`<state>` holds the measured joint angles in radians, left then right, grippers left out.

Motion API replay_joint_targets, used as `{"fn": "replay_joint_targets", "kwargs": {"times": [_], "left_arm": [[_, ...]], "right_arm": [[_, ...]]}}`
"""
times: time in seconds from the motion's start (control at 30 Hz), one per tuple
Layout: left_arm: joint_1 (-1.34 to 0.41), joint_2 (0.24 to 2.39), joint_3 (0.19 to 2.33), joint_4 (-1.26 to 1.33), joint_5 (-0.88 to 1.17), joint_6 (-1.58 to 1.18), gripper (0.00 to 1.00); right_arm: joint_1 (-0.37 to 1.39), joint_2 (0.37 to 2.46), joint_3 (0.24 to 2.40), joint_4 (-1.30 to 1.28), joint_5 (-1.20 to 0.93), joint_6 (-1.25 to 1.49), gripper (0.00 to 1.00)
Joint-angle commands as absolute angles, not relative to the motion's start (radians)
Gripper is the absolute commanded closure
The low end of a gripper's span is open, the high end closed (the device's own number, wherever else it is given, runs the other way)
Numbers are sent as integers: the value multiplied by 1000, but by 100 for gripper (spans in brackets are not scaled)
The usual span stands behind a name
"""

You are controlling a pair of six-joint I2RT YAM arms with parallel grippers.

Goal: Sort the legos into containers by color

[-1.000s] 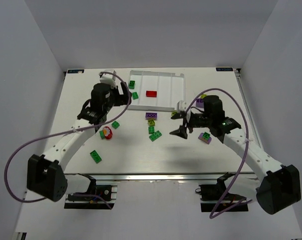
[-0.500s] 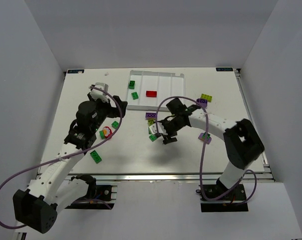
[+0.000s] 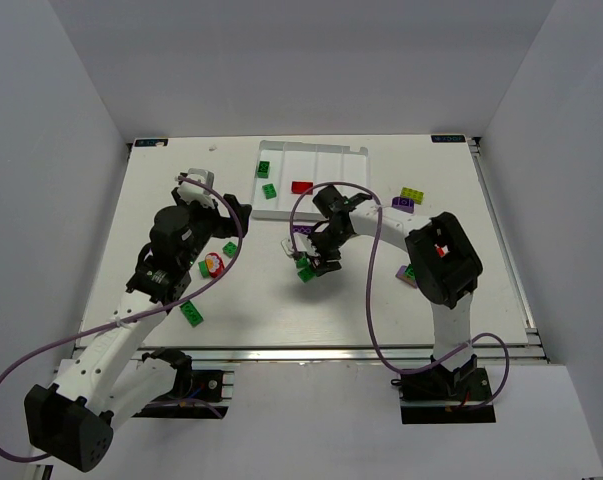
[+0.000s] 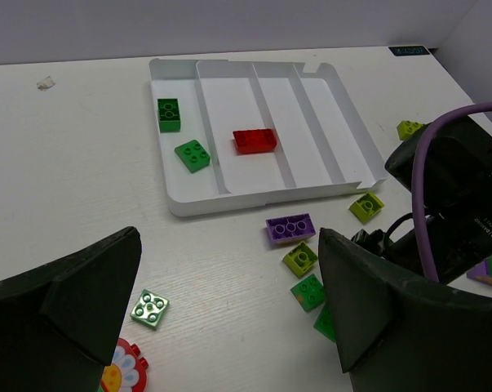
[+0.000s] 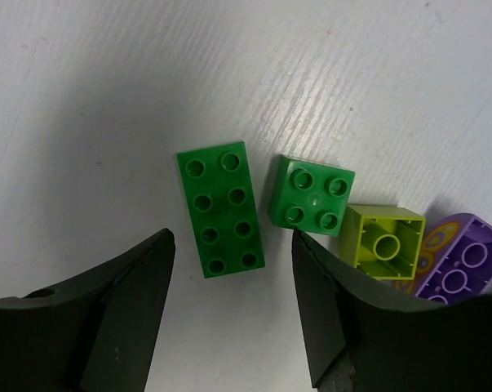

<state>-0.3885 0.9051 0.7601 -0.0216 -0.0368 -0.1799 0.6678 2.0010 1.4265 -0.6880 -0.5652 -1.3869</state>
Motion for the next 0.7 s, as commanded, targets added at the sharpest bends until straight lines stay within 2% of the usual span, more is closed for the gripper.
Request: {"fn": "replay_joint_targets", "kwargs": {"times": [0.0, 0.4, 0.67], "left_arm": [[-388, 897, 755, -8, -29, -170, 2], [-388, 913, 753, -6, -11, -170, 2], [-388, 919, 752, -8, -2, -173, 2]], "right_arm": [[661, 2002, 1433, -726, -561, -1381, 36], [649, 2043, 1448, -712, -542, -1344, 36], [647, 2063, 1457, -727, -535, -1341, 43]]}}
